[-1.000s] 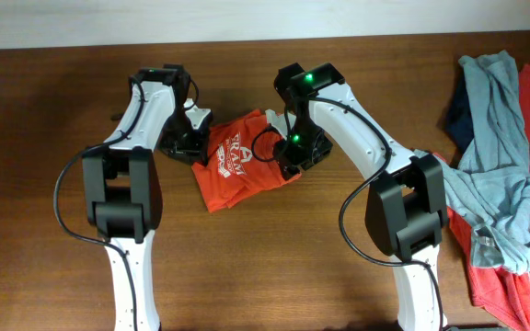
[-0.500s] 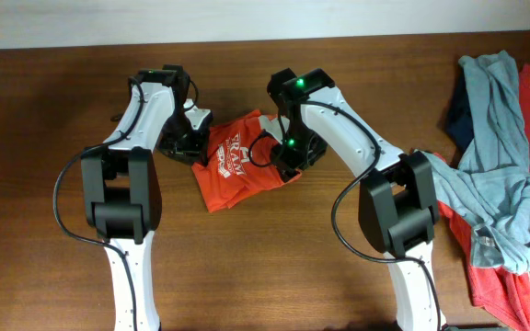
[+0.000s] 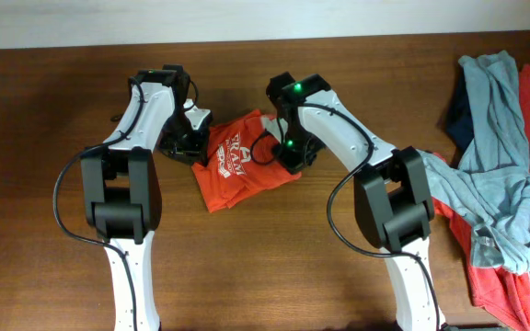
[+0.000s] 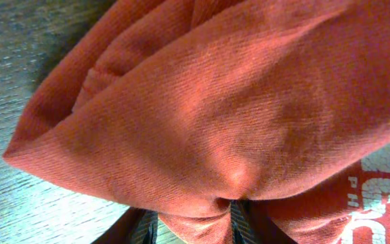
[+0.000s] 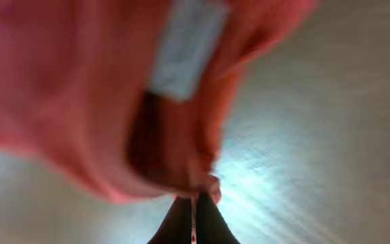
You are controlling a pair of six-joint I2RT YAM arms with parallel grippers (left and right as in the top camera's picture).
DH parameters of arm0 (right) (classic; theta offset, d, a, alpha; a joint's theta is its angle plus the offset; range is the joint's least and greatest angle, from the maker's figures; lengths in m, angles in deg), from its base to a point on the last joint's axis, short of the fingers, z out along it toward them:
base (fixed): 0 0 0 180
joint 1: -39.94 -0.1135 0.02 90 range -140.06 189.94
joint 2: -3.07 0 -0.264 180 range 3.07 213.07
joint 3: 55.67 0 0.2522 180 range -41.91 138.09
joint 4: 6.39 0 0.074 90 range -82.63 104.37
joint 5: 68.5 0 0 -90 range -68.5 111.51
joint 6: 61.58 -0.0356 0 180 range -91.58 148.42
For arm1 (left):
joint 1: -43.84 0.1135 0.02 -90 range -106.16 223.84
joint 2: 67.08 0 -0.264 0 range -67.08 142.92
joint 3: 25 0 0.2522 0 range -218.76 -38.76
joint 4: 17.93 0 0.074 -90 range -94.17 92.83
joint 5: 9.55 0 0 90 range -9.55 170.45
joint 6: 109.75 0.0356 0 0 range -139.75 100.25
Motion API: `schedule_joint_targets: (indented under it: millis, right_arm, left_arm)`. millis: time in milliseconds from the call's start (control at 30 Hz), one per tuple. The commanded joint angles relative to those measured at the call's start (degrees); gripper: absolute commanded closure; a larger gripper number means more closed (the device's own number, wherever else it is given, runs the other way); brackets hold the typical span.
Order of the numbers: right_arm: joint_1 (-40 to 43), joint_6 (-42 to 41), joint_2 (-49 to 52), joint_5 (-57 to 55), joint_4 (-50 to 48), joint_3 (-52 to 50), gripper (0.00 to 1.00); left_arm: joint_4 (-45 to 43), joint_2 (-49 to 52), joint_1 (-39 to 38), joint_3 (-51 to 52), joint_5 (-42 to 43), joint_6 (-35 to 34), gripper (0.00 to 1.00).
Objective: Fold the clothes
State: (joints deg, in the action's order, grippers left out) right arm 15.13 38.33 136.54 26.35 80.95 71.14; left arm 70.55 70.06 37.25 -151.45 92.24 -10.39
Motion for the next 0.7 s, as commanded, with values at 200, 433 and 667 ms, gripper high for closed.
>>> schedule_joint_targets:
  millis: [200, 433, 667]
  right_arm:
    - [8.24, -3.08, 0.39, -3.98, -4.61, -0.13, 0.96]
    - [8.24, -2.69, 0.39, -3.8, -4.66, -0.13, 0.61]
    - [9.11, -4.24, -2.1, -4.48, -2.64, 0.44, 0.63]
  left_arm:
    - [-0.17, 2.05, -0.17, 2.08, -1.38, -0.72, 0.65]
    - [-0.13, 2.05, -0.17, 2.08, -1.36, -0.74, 0.65]
    - [3.34, 1.66, -0.17, 0.24, -3.54, -0.74, 0.72]
